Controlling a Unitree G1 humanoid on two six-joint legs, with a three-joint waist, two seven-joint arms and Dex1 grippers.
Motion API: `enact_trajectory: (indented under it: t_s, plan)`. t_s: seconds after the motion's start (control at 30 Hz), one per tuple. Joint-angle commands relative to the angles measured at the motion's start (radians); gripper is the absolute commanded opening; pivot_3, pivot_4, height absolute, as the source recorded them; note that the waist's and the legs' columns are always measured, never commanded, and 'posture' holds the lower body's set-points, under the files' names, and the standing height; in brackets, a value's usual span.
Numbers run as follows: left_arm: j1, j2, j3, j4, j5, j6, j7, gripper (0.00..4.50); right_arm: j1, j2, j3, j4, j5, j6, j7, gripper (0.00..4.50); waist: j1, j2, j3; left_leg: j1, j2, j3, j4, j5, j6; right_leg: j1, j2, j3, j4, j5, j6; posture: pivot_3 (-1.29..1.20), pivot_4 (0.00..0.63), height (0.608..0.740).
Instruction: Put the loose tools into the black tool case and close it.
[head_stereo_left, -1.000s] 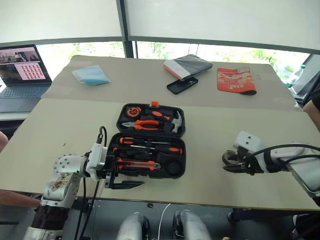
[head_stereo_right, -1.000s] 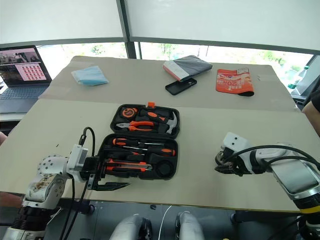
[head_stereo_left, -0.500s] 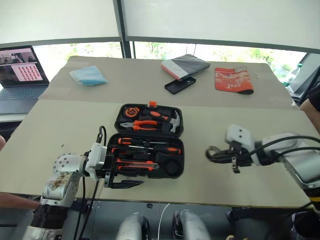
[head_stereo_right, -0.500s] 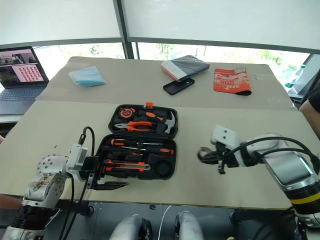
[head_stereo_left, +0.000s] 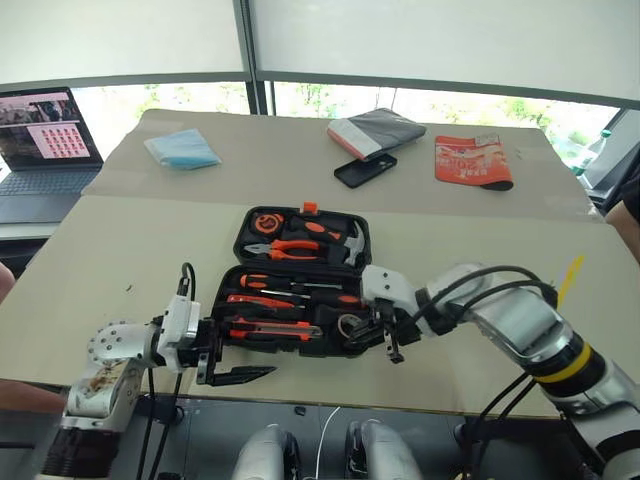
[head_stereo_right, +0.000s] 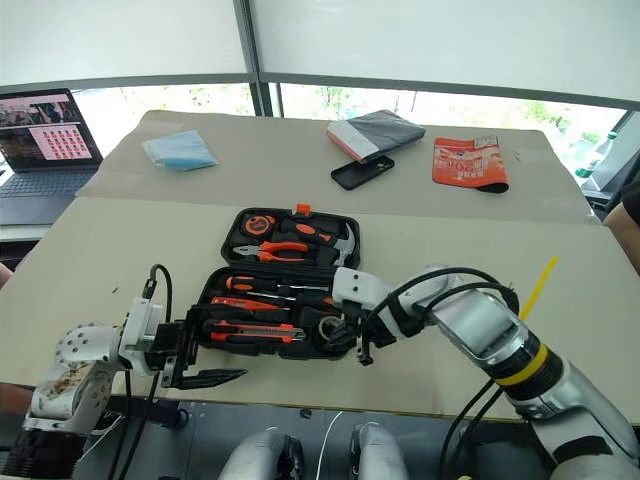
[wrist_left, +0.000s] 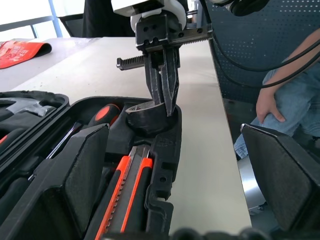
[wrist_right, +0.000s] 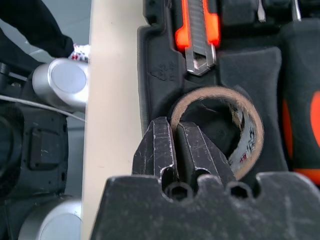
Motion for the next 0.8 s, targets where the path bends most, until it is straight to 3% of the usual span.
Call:
enact_trajectory:
  t_s: [0.03, 0.13, 0.2, 0.27, 0.4, 0.53, 0.67, 0.77, 0.8]
  plan:
    - [0.011, 0.014, 0.029, -0.043, -0.016, -0.009, 0.020, 4.50, -0.026, -0.019, 0.012, 0.001, -0.036, 0.013, 0.003, 0.04, 0.001, 0.000, 0.000, 0.000, 0.000, 0.000, 0.000, 0.000, 0.000, 0.000, 0.000, 0.000, 0.000, 0.000, 0.000, 0.00, 0.150, 0.740]
    - [0.014, 0.015, 0.034, -0.045, -0.015, 0.003, 0.039, 4.50, -0.037, -0.020, 0.044, -0.004, -0.043, 0.035, 0.013, 0.04, 0.001, 0.000, 0.000, 0.000, 0.000, 0.000, 0.000, 0.000, 0.000, 0.000, -0.001, 0.000, 0.000, 0.000, 0.001, 0.00, 0.150, 0.740]
    - [0.009, 0.019, 0.043, -0.047, -0.017, 0.021, 0.062, 4.50, -0.046, -0.017, 0.061, -0.005, -0.049, 0.020, 0.026, 0.77, 0.002, 0.000, 0.000, 0.000, 0.000, 0.000, 0.000, -0.001, 0.002, 0.000, -0.001, 0.000, 0.000, 0.000, 0.001, 0.00, 0.150, 0.740]
    - [0.001, 0.028, 0.053, -0.043, -0.019, 0.036, 0.078, 4.50, -0.054, -0.007, 0.056, -0.005, -0.048, 0.014, 0.028, 1.16, 0.001, 0.000, 0.000, 0.000, 0.000, 0.000, 0.000, -0.001, 0.002, 0.000, -0.001, 0.000, 0.000, 0.000, 0.001, 0.00, 0.150, 0.740]
    - [-0.025, 0.042, 0.082, -0.019, -0.020, 0.056, 0.118, 4.50, -0.072, 0.020, -0.036, 0.006, 0.044, 0.014, 0.090, 2.56, 0.001, 0.000, 0.000, 0.000, 0.000, 0.000, 0.000, 0.000, 0.001, 0.000, 0.000, 0.000, 0.000, 0.000, 0.000, 0.00, 0.150, 0.740]
    - [-0.069, 0.046, 0.110, 0.037, -0.007, 0.059, 0.151, 4.50, -0.074, 0.017, -0.145, 0.027, 0.155, -0.013, 0.184, 2.56, 0.001, 0.000, 0.000, 0.000, 0.000, 0.000, 0.000, 0.000, 0.000, 0.000, 0.001, 0.000, 0.000, 0.001, -0.001, 0.00, 0.150, 0.740]
    - [-0.146, 0.067, 0.130, 0.137, 0.047, 0.088, 0.246, 4.50, -0.035, 0.004, -0.259, 0.132, 0.159, -0.134, 0.198, 2.56, 0.002, 0.000, 0.000, 0.000, -0.001, 0.000, 0.000, -0.001, 0.002, 0.001, 0.002, -0.002, 0.000, 0.001, 0.001, 0.00, 0.150, 0.740]
    - [-0.189, 0.094, 0.163, 0.263, 0.127, 0.127, 0.385, 3.89, 0.020, 0.019, -0.350, 0.266, 0.093, -0.311, 0.133, 1.92, 0.002, 0.000, 0.000, 0.001, -0.001, 0.000, 0.000, -0.003, 0.005, 0.002, 0.002, -0.001, -0.001, 0.001, 0.002, 0.00, 0.150, 0.740]
    - [-0.194, 0.100, 0.166, 0.283, 0.136, 0.131, 0.398, 3.44, 0.027, 0.023, -0.358, 0.285, 0.079, -0.337, 0.122, 1.50, 0.001, 0.000, 0.000, 0.000, -0.001, 0.000, 0.000, -0.003, 0.005, 0.001, 0.003, -0.001, 0.000, 0.001, 0.002, 0.00, 0.150, 0.740]
